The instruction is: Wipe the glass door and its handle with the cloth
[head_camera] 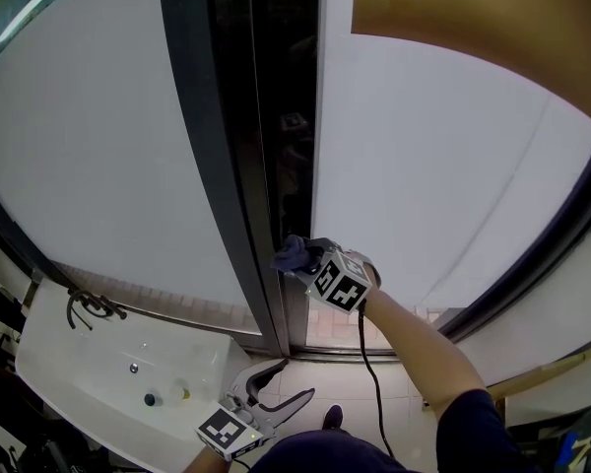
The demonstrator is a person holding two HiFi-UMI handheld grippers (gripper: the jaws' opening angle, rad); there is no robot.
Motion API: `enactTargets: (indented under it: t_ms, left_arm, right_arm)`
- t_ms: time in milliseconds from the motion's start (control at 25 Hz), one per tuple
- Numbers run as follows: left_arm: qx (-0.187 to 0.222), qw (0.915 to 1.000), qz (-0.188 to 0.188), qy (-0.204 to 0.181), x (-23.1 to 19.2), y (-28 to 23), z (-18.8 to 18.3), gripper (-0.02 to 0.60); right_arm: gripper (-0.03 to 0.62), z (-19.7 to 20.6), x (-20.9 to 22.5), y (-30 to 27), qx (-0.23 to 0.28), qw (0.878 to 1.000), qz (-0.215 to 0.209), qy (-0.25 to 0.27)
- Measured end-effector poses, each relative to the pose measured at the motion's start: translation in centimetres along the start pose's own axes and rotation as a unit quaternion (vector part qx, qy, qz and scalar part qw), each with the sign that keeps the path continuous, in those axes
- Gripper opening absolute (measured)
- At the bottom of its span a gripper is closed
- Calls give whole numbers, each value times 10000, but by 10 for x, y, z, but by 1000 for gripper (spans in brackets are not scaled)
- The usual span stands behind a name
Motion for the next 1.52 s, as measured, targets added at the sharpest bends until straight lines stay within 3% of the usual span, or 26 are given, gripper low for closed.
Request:
enactTargets:
  t_ms: [560,720,840,1080,1280,1520]
  left_arm:
    - [5,10000,57,-24,5,0,0,272]
    - [68,10000,1,-41,3,10,4,268]
    - [98,9999,-20,-65,5,11,1,267]
    - [46,10000,-68,-43,12,10,0,267]
    - [38,9999,-162,36,11,12,5,267]
    - [47,9999,-99,22,9,8,5,267]
  right_arm:
    - [144,46,20,45,-530,9975,444,109]
    - [146,22,25,55,-159,9921,989,757]
    - [146,-12,26,49,173,9790,1338,1526]
    - [146,-57,15,9,277,9521,1479,2661]
    - [146,-30,16,-10,-68,9620,1240,2432]
    - [143,12,20,1,-502,9608,1379,2351]
Point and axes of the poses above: the fingertips, and each gripper's own axes: y backward along the fingers, x to its right, z out of its underside, the point moved 6 cm from there along y, backward along the fingers, and after that the axes turned 7 degrees about z, right-handed, at the moved point
